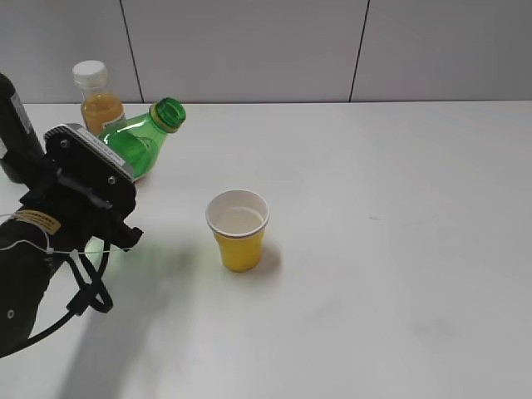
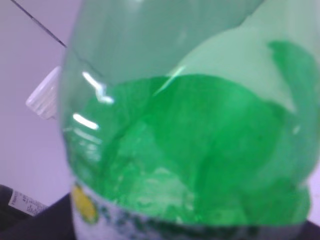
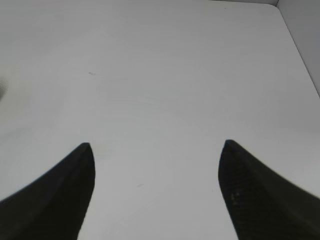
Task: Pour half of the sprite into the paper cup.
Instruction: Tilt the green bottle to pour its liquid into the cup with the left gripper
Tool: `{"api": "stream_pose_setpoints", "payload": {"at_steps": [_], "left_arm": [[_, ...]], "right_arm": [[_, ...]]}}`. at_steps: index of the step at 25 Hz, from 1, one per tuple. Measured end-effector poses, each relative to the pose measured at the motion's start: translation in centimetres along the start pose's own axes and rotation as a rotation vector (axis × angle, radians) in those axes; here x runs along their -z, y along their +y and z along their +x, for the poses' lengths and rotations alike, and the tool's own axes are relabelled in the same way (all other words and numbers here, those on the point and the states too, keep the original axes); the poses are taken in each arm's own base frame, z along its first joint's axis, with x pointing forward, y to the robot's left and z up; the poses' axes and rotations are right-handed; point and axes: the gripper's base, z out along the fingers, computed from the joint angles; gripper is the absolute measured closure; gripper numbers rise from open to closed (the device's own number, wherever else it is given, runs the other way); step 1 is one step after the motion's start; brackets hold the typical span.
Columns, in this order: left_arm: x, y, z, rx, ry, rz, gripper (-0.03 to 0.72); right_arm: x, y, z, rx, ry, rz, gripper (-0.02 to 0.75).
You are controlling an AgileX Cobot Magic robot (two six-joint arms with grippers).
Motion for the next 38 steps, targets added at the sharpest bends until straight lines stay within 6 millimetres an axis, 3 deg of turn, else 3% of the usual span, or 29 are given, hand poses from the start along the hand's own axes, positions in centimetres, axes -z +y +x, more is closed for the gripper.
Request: {"api": "stream_pose_setpoints", "payload": {"at_steps": [38], "left_arm": [[-0.43, 0.13, -0.55, -0.420, 0.000, -0.021, 0.232]], "right_arm": [[0.00, 0.00, 0.00, 0.000, 0.000, 0.000, 0.156]]}}
